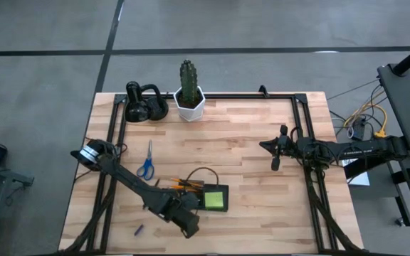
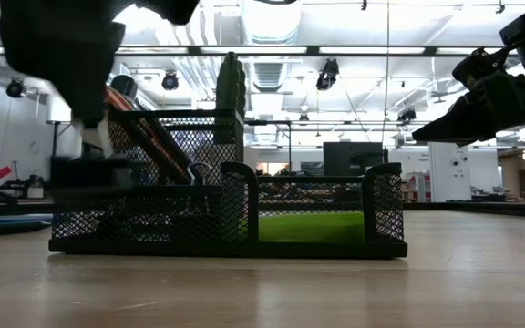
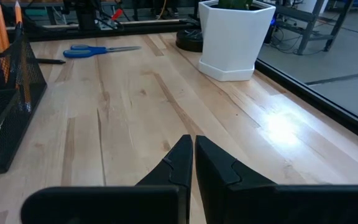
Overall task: Pick and place office supplies into organizer
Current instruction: Put the binder clip into the desk organizer
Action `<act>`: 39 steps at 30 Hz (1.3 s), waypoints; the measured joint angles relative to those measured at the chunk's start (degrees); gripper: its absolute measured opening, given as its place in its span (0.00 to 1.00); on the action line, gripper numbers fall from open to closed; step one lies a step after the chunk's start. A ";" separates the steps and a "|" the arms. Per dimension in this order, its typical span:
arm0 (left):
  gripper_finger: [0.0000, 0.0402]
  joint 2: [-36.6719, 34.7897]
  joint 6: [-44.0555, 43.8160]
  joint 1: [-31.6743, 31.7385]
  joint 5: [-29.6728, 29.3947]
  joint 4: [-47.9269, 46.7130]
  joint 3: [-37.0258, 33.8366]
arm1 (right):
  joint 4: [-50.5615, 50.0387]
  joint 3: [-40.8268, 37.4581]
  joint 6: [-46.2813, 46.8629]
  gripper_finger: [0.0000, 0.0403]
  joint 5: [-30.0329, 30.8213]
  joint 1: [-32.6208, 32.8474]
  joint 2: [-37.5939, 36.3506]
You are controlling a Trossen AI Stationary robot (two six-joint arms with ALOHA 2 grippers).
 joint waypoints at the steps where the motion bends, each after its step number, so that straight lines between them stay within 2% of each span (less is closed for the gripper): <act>1: 0.00 0.00 0.39 0.08 -0.33 0.09 0.48 | 0.00 0.00 0.00 0.02 -0.01 0.00 0.00; 4: 0.00 0.00 2.43 0.16 -1.02 0.78 1.77 | 0.00 0.00 0.00 0.02 -0.01 0.00 -0.02; 9: 0.00 0.00 5.21 0.37 -5.47 0.43 3.03 | 0.00 0.00 0.00 0.02 0.00 -0.02 -0.02; 19: 0.00 -0.02 6.23 1.32 -7.30 -6.61 2.99 | 0.00 0.00 0.00 0.02 0.00 -0.02 -0.02; 39: 0.00 0.11 9.57 2.78 -9.79 -6.59 2.95 | 0.00 0.00 0.00 0.02 0.00 -0.02 0.02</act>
